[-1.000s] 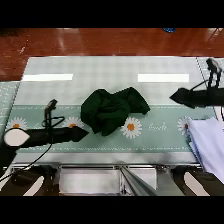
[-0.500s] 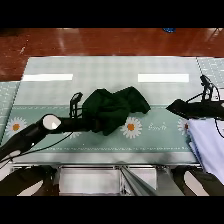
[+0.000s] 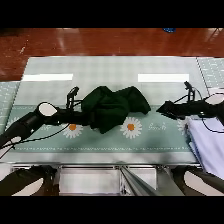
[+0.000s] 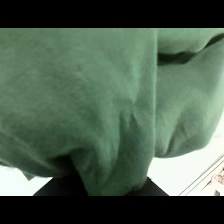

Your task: Fold the shirts.

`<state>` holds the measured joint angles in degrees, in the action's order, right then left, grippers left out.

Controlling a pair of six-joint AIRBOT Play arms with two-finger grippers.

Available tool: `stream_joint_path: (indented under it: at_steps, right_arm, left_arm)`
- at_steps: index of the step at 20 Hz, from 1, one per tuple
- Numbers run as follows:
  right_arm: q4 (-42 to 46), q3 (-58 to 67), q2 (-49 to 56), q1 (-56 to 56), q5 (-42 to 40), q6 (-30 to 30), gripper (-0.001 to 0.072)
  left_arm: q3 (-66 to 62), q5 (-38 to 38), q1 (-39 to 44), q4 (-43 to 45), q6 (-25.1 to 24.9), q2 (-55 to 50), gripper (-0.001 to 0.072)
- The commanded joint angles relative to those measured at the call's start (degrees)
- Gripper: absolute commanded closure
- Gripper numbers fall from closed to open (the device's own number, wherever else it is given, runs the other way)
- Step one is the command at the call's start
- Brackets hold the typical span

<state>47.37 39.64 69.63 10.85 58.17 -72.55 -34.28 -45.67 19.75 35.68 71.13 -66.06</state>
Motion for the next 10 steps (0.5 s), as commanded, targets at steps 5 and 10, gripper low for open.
stream_joint_path:
  at_steps: [5,10]
  right_arm:
    - [-16.3,2.9,12.9,0.0,-2.4,14.9,0.0305]
    - [-15.7,6.1,15.0,-4.8,-2.6,15.8,0.0305]
  left_arm:
    - [-0.2,-2.8,-1.2,0.1,-2.8,-0.2,0.0681]
    - [-0.2,-2.8,-1.2,0.1,-2.8,-0.3,0.0681]
